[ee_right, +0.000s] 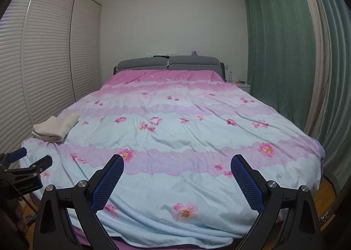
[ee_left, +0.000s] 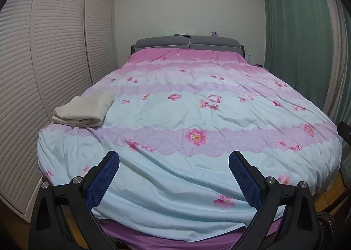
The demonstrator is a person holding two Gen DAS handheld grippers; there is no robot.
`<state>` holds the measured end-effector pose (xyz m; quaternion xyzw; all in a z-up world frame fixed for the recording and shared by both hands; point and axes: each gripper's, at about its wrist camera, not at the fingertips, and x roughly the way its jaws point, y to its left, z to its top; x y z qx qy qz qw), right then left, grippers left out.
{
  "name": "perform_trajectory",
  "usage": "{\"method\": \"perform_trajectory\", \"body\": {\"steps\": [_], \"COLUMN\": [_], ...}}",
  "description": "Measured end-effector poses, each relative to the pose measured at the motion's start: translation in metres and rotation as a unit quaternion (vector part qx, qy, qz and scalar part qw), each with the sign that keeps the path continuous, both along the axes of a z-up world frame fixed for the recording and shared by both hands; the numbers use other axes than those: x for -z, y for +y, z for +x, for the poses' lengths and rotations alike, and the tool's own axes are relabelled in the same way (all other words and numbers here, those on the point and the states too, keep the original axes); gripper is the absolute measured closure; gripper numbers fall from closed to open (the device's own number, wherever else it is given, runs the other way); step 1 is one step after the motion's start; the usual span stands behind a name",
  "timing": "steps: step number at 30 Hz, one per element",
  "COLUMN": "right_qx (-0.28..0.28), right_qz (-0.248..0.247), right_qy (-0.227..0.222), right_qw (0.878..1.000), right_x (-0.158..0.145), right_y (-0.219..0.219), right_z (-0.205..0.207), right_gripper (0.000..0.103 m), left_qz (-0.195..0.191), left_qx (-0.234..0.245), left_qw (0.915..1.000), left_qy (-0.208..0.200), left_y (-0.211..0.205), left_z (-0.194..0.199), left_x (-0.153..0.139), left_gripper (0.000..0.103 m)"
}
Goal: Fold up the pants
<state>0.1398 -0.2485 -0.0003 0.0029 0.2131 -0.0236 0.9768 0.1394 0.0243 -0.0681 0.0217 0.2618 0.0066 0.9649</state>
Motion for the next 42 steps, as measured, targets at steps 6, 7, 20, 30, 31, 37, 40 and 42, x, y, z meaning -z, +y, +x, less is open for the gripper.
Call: {"method": "perform_trajectory", "body": {"steps": [6, 7, 20, 30, 31, 37, 40, 42], "right_qx": [0.002, 0.003, 0.009, 0.012, 0.013, 0.013, 0.014, 0.015], "right_qz": [0.001, 0.001, 0.001, 0.003, 0.003, 0.003, 0.002, 0.002], "right_qy": [-0.004, -0.005, -0.008, -0.008, -0.008, -0.008, -0.008, -0.008], "right_qw": [1.000, 1.000, 1.000, 1.000, 1.000, 1.000, 1.000, 1.000], "right_x": [-0.0033, -0.0036, -0.0040, -0.0043, -0.0044, -0.0043, -0.0043, -0.0041], "right_y": [-0.0025, -0.0027, -0.0054, -0.0081, -0.0083, -0.0084, -0.0084, -0.0092], "right_z": [-0.0018, -0.0021, -0.0019, -0.0027, -0.0028, -0.0031, -0.0025, -0.0029], "right_gripper": [0.005, 0.005, 0.005, 0.005, 0.005, 0.005, 0.005, 0.005], "left_qz": [0.001, 0.001, 0.001, 0.002, 0.002, 0.002, 0.002, 0.002], "left_qx": [0.005, 0.005, 0.006, 0.007, 0.007, 0.006, 0.007, 0.007], "left_qw": [1.0000, 1.0000, 1.0000, 1.0000, 1.0000, 1.0000, 1.0000, 1.0000], "left_qy": [0.001, 0.001, 0.002, 0.001, 0.001, 0.001, 0.003, 0.003], "left_y": [-0.0022, -0.0023, -0.0028, -0.0040, -0.0041, -0.0039, -0.0040, -0.0051], "left_z": [-0.0016, -0.0018, -0.0020, -0.0022, -0.0021, -0.0021, -0.0023, -0.0030], "left_x": [-0.0015, -0.0024, -0.0032, -0.0034, -0.0033, -0.0032, -0.0031, -0.0031], "left_gripper": [0.001, 0.001, 0.001, 0.001, 0.001, 0.001, 0.001, 0.001]}}
